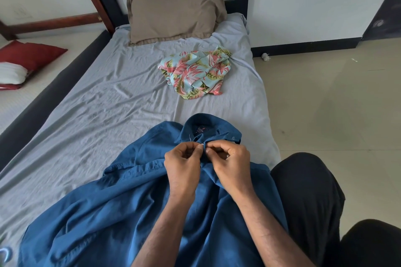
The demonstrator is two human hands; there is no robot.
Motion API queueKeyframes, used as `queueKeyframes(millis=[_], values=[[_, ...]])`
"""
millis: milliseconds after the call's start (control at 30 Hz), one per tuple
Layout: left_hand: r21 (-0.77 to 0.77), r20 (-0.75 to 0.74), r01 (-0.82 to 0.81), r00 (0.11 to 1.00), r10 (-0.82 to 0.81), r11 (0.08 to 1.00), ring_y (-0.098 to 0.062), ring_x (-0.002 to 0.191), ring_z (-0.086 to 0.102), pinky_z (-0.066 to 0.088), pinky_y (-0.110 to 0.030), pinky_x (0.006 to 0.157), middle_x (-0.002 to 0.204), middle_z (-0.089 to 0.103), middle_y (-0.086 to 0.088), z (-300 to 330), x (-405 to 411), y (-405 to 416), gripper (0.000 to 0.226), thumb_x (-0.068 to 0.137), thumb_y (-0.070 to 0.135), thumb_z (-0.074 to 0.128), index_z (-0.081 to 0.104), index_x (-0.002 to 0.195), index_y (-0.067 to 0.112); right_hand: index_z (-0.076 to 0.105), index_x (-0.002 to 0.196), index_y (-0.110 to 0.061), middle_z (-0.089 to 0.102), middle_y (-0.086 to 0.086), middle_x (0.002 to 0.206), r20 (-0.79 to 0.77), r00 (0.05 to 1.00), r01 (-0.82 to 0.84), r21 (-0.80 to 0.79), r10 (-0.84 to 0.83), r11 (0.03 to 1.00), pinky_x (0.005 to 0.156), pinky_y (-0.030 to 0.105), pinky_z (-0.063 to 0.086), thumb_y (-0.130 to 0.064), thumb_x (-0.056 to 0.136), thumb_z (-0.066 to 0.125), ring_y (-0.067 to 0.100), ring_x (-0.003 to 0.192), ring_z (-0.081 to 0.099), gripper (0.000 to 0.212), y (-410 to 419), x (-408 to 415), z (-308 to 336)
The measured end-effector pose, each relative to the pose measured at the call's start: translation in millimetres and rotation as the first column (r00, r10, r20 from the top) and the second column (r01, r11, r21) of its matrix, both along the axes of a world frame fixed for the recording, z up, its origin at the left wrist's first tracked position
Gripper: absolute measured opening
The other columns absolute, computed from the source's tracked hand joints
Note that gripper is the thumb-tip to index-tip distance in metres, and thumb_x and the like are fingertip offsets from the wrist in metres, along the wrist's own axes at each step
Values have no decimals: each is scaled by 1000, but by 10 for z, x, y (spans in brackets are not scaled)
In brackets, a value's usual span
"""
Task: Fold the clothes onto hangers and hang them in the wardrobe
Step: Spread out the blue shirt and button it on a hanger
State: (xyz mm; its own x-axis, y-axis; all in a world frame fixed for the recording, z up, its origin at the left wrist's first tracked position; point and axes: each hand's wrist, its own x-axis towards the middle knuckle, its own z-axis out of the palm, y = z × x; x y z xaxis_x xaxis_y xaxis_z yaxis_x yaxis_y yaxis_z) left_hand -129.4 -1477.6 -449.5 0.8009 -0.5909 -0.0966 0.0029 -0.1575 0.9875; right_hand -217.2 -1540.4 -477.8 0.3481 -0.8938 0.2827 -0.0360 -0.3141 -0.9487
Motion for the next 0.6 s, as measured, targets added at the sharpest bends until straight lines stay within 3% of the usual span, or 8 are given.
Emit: queueKeyframes(millis=[200, 367, 600], values=[[2, 11, 43, 999, -43, 999, -17, 69, 69, 58, -33, 67, 72, 73, -7, -15, -25, 6, 17, 93, 16, 70, 77, 79, 14, 73, 78, -8, 70, -12, 68, -44, 998, 40, -11, -40, 999, 60, 12, 51, -3, 86, 77, 5, 64, 69, 11, 34, 3, 31], [54, 115, 31, 993, -37, 998, -20, 70, 72, 60, -31, 66, 72, 74, -3, -23, -9, 1, 13, 93, 14, 71, 77, 82, 14, 72, 79, -9, 65, -20, 68, -88, 995, 49, -94, -57, 994, 59, 11, 50, -3, 85, 78, 3, 65, 67, 11, 53, 14, 35], [110, 155, -50, 987, 33, 993, -6, 54, 55, 48, -26, 53, 60, 65, -2, -86, -66, -64, 27, 98, 15, 63, 69, 72, 13, 64, 76, -10, 64, -10, 66, -128, 991, 24, -128, -40, 991, 57, 24, 52, -4, 87, 72, 11, 62, 63, 15, 65, 46, 14]])
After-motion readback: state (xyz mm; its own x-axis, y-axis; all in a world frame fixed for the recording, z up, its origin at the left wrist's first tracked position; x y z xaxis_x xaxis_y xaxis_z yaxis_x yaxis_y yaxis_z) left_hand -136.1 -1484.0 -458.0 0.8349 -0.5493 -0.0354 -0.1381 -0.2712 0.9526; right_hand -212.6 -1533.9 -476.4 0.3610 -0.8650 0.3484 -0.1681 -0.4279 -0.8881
